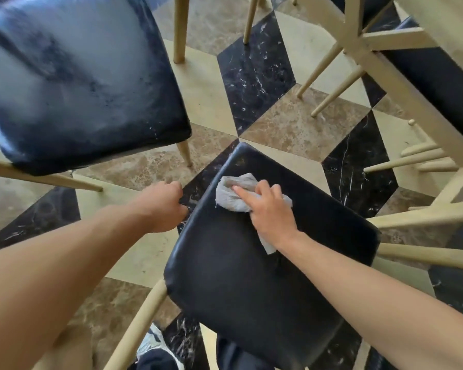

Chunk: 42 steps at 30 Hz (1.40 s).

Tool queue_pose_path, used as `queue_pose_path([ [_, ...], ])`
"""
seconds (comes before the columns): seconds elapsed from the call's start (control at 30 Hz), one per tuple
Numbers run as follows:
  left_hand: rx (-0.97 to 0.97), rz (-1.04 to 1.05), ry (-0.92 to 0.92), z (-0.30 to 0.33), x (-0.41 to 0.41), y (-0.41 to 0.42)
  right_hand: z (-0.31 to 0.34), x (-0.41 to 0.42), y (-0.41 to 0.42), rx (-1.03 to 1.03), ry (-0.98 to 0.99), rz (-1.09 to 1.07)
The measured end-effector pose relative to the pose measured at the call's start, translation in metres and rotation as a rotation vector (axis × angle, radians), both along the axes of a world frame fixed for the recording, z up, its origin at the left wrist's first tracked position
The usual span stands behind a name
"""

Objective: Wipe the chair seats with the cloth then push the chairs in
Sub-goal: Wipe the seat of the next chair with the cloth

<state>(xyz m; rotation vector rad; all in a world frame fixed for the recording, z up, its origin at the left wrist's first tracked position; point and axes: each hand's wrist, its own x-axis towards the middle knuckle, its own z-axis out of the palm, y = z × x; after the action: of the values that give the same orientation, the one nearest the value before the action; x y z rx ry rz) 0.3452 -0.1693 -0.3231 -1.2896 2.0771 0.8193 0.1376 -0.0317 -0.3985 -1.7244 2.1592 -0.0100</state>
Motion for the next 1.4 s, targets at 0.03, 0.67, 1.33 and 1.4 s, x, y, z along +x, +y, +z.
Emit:
queue_pose_path([
  [0.03,0.006,-0.010,0.001,0.000,0.001,-0.001,-0.003,-0.005,-0.014,-0.012,0.023,-0.069],
  [0.67,0.244,-0.218,-0.011,0.016,0.062,0.008,0.000,0.106,0.030,0.043,-0.304,0.456],
  [1.33,0.357,0.388,0.255,0.075,0.083,0.005,0.022,0.100,0.081,0.313,-0.186,0.619],
  [1.4,0.363,0.276,0.209,0.085,0.059,0.005,0.024,0.093,0.065,0.220,-0.147,0.593],
])
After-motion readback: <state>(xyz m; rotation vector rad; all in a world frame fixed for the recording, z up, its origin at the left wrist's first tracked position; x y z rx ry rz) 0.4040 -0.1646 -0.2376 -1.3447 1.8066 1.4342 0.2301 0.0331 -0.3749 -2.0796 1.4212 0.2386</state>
